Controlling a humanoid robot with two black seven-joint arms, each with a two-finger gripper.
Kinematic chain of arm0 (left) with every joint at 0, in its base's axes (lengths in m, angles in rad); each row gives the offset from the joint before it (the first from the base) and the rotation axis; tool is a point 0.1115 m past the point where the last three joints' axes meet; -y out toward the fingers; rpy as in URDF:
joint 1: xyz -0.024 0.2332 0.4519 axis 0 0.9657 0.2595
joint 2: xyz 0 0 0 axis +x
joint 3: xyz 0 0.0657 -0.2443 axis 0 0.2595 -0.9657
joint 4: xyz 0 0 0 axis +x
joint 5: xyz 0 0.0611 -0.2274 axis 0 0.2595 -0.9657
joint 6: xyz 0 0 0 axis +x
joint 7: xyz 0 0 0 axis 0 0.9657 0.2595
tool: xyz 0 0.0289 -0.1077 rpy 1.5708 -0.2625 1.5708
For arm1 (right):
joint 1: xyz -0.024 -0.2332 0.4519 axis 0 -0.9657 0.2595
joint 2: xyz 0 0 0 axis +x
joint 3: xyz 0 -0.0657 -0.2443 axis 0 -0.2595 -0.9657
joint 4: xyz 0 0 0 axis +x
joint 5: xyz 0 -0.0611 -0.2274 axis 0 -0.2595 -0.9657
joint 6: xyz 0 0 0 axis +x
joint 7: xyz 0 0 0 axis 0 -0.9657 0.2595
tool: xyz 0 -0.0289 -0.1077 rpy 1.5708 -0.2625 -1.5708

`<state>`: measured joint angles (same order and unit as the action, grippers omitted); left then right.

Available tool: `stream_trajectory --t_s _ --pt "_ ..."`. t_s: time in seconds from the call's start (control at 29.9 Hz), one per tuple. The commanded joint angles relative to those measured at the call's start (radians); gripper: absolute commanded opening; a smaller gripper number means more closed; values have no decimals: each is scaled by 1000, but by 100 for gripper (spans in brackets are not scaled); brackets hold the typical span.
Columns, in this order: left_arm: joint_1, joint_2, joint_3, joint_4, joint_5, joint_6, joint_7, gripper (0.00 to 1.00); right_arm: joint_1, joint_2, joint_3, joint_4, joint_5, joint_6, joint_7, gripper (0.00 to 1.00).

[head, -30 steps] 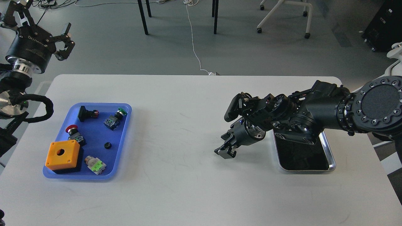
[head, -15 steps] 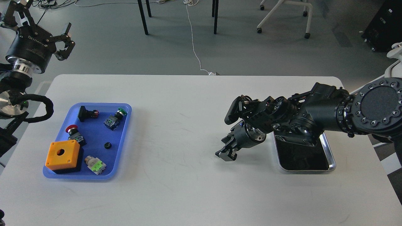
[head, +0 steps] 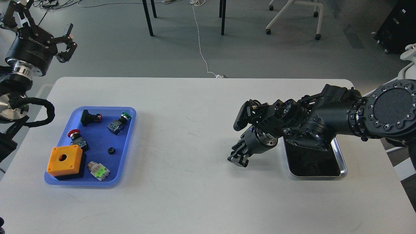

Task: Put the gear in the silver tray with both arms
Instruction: 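Carry the gear with the right gripper into the silver tray and release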

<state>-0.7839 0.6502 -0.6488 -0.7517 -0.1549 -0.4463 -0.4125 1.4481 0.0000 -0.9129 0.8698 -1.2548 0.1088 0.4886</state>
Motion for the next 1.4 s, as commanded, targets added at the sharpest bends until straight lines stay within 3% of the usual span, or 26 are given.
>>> stream_trajectory --t_s 0.0,0.2,0.47,1.07,1.37 --pt "0 -1 0 0 0 0 0 98 0 0 0 -2 0 0 0 35" --pt "0 -1 0 0 0 0 0 98 0 0 -1 0 -2 3 0 23" --pt "0 -1 0 0 0 0 0 98 8 0 -1 0 -2 3 0 16" --pt "0 2 0 0 0 3 0 98 218 0 9 26 12 0 0 16" --pt "-5 -3 -2 0 -2 14 1 98 195 -268 -3 47 2 0 0 16"
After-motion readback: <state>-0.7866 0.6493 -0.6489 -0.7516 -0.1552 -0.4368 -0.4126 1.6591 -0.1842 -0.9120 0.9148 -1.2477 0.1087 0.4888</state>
